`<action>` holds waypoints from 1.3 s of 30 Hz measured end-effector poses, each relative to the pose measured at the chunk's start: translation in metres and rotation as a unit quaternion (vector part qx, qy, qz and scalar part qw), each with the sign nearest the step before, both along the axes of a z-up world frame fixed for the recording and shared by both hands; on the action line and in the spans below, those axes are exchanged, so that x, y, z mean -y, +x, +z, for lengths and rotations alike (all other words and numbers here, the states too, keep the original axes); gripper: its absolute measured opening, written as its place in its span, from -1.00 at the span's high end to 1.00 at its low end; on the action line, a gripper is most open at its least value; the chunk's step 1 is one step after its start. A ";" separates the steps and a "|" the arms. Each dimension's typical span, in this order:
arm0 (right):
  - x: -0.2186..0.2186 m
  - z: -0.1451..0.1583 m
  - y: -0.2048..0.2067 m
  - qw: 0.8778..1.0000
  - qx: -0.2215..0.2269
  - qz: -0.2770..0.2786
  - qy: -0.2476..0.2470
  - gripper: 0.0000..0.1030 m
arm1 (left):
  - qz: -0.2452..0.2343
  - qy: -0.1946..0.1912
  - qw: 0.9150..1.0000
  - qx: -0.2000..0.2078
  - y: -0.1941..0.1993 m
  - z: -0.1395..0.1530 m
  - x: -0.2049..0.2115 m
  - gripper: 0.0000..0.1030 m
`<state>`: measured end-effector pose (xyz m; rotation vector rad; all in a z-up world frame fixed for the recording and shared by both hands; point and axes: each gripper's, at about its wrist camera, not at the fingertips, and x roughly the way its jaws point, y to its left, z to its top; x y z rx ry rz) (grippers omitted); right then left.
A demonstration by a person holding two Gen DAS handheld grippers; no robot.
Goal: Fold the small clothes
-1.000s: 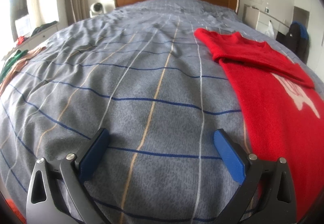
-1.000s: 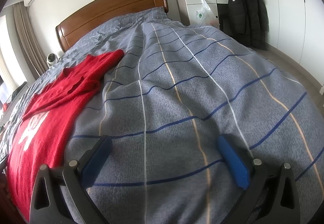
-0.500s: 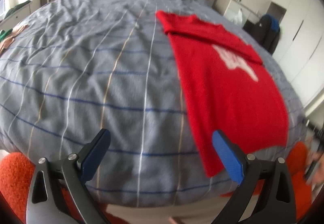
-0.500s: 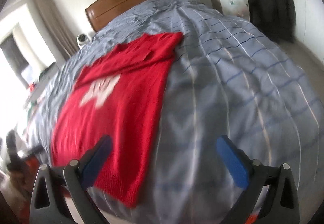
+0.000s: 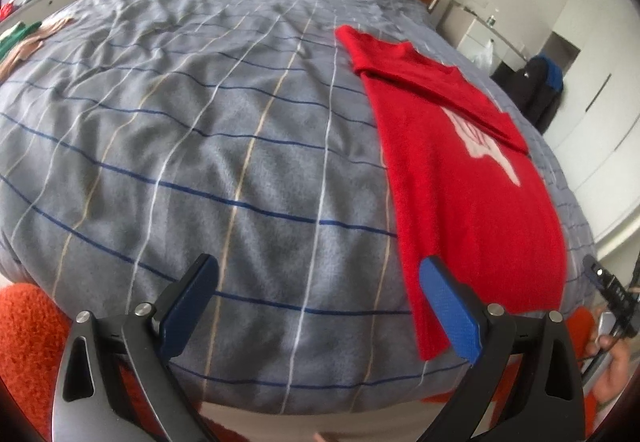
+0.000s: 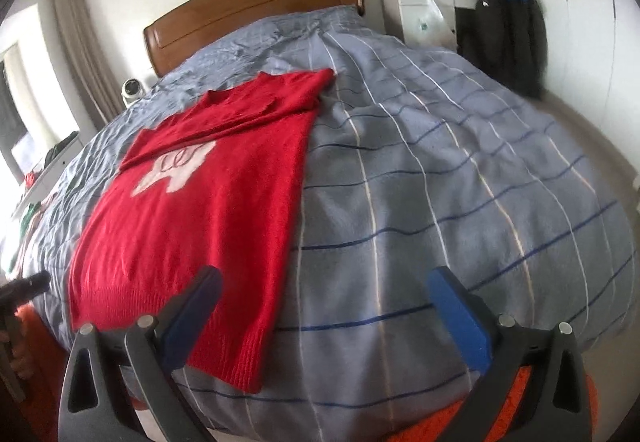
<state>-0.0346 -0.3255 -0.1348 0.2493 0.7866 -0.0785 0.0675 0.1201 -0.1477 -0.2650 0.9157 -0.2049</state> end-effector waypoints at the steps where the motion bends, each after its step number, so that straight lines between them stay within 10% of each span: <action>1: 0.001 0.000 -0.001 1.000 0.002 -0.003 0.003 -0.98 | -0.002 0.002 1.000 -0.001 0.000 0.000 0.001 -0.95; 39: 0.003 -0.002 -0.002 1.000 0.004 -0.004 0.010 -0.98 | -0.026 0.032 0.999 0.001 -0.002 -0.002 0.015 -0.95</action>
